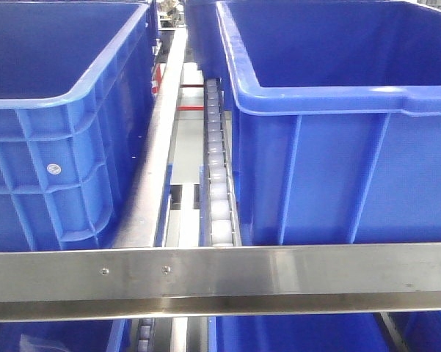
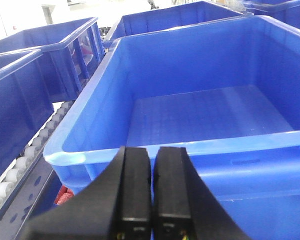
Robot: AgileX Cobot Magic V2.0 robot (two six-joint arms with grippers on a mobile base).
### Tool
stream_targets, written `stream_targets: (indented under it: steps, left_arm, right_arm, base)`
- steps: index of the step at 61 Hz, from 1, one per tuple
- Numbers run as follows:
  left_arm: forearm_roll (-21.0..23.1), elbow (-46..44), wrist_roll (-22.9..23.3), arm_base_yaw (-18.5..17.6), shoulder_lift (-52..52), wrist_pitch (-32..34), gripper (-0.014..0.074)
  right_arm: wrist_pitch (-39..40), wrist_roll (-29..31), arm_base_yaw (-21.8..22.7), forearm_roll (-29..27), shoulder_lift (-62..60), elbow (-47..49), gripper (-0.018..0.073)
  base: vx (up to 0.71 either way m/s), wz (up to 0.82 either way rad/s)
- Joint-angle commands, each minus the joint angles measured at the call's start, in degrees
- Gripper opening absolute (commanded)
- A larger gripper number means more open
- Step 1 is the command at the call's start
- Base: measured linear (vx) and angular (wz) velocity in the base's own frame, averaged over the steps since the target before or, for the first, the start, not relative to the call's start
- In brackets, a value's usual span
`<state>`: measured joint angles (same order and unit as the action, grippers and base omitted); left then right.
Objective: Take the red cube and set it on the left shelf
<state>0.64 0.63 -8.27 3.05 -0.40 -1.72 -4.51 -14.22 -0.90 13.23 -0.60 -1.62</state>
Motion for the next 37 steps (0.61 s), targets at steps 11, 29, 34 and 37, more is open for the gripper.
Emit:
stream_targets:
  steps: [11,29,34,37]
  left_arm:
    - [0.27,1.26,-0.03,-0.36,-0.84,5.20,0.0106]
    - [0.27,1.26,-0.03,-0.36,-0.84,5.20,0.0106]
    - [0.27,1.26,-0.03,-0.36,-0.84,5.20,0.0106]
    - [0.27,1.26,-0.03,-0.36,-0.84,5.20,0.0106]
  right_arm:
    - [4.51,0.36,0.38,0.84,-1.02,1.37,0.0058]
    - [4.51,0.36,0.38,0.84,-1.02,1.37,0.0058]
    - [4.51,0.36,0.38,0.84,-1.02,1.37,0.0058]
    - [4.51,0.36,0.38,0.84,-1.02,1.37,0.0058]
  base:
    - [0.00,0.00]
    - [0.00,0.00]
    - [0.00,0.00]
    - [0.00,0.00]
